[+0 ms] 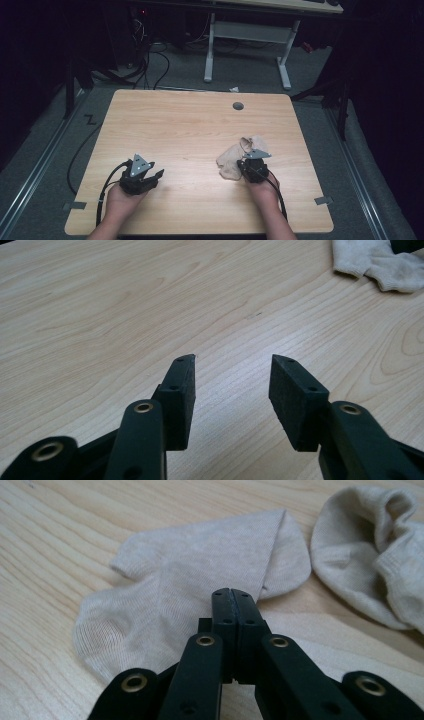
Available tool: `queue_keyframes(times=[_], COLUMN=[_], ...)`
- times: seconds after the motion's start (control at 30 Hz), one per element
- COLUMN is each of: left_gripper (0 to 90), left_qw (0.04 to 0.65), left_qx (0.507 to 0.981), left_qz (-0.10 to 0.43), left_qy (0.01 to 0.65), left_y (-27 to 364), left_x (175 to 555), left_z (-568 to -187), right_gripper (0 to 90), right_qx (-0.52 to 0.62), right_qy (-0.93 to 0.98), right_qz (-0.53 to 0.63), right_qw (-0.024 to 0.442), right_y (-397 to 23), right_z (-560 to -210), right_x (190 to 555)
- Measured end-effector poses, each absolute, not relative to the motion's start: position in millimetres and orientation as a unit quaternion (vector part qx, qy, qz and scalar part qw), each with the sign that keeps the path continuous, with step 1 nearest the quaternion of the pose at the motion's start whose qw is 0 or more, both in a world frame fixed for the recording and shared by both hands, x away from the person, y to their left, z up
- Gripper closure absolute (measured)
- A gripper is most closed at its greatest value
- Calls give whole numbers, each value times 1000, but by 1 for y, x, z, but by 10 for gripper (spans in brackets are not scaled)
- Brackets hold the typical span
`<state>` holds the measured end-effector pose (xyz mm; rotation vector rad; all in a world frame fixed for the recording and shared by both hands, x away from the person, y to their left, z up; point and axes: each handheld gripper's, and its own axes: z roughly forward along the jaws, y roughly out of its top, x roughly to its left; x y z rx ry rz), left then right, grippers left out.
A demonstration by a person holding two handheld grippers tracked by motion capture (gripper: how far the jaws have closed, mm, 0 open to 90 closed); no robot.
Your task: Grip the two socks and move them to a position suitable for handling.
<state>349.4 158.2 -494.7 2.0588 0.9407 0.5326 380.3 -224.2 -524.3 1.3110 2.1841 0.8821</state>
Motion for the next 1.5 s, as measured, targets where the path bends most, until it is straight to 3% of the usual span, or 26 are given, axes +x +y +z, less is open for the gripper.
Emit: queue_keyframes(times=[0.67,0.97,1.4,1.5], left_gripper=[505,501,501,503], left_qw=[404,404,392,393], left_qx=[820,820,820,818], left_qz=[203,200,213,210], left_qy=[352,352,360,363], left_y=[147,154,167,166], left_x=[354,349,331,332], left_z=[-494,-495,-493,-494], right_gripper=[892,888,869,849], right_qx=[454,416,330,330], right_qy=[807,829,869,858], right_qz=[326,324,339,354], right_qw=[190,185,143,172], right_y=[-221,-199,-143,-148], right_z=[-523,-523,-522,-508], right_x=[347,335,327,323])
